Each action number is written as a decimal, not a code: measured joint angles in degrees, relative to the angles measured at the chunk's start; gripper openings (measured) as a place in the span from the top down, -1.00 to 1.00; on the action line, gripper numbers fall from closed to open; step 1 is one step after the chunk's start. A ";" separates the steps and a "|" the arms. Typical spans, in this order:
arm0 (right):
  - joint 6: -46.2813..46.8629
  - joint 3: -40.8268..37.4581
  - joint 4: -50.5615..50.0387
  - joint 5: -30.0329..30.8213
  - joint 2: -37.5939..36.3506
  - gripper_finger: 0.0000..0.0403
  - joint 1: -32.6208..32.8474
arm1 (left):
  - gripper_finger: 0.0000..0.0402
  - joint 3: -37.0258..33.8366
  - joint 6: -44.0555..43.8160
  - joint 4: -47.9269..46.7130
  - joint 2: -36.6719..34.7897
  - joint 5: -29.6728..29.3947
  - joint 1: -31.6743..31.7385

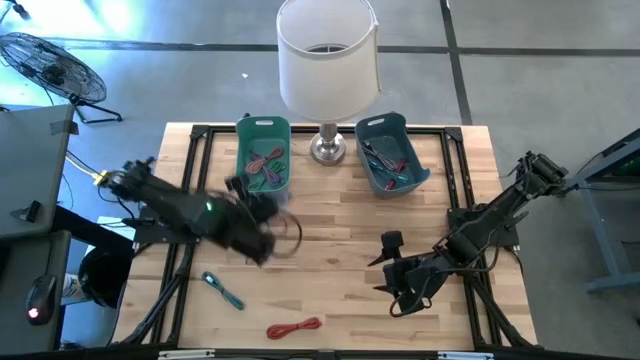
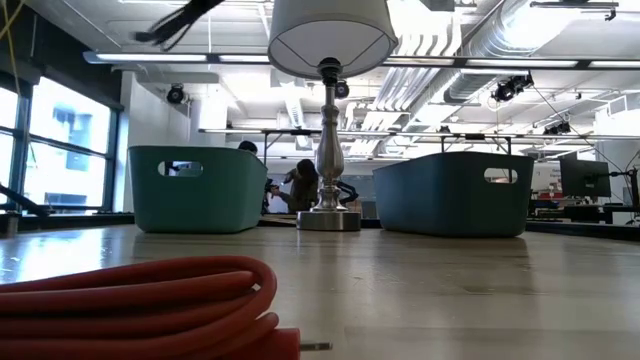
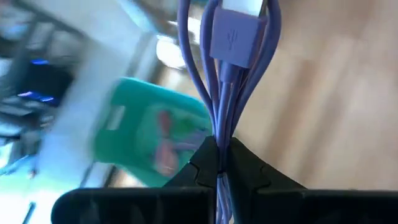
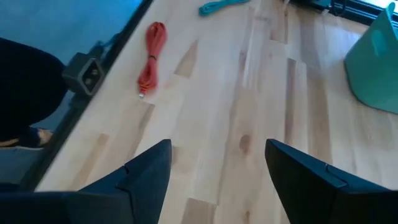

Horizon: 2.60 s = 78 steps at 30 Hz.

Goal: Pick & Place USB Port
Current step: Put the purple charger cable into the green bin, then put the blue patterned charger cable into the blue bin

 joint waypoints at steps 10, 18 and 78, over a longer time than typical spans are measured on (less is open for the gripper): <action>2.96 0.00 -0.60 5.15 0.00 -0.25 5.07 | 0.96 -4.03 0.93 0.03 -8.19 -3.27 21.21; 2.95 0.00 -1.57 8.76 0.00 -0.25 6.82 | 0.96 -15.38 12.96 13.92 -8.56 5.98 35.62; 5.73 -0.02 -3.72 10.40 0.00 -0.25 7.57 | 0.18 -31.76 29.02 30.02 -12.70 50.07 -3.95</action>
